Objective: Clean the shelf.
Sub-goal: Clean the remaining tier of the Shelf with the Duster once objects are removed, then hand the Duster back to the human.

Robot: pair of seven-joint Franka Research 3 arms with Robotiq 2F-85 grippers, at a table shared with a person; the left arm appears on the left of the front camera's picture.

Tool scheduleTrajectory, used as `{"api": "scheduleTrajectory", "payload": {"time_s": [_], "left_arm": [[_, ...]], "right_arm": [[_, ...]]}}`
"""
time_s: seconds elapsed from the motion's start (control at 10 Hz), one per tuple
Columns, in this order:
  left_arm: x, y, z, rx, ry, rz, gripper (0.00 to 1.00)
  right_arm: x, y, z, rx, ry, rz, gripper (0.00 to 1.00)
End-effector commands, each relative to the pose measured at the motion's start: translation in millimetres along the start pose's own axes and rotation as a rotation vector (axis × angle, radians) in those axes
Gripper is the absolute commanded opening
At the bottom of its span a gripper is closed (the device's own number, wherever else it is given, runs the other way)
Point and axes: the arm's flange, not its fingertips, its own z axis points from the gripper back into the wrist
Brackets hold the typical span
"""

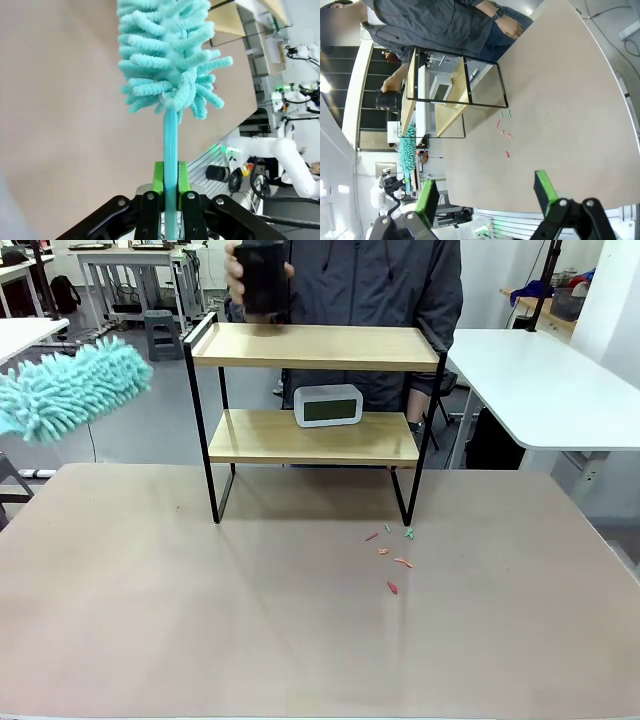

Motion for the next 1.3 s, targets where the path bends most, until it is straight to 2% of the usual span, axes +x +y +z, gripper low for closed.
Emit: {"api": "scheduleTrajectory", "payload": {"time_s": [0.0, 1.2], "left_arm": [[-4.2, -27.8, 19.9, 0.031, -0.034, -0.033, 0.12], [-2.9, -27.1, 17.8, 0.018, -0.038, -0.036, 0.12]], "right_arm": [[0.7, -0.1, -0.5, 0.021, -0.009, 0.023, 1.00], [0.0, 0.0, 0.0, 0.000, 0.000, 0.000, 1.00]]}}
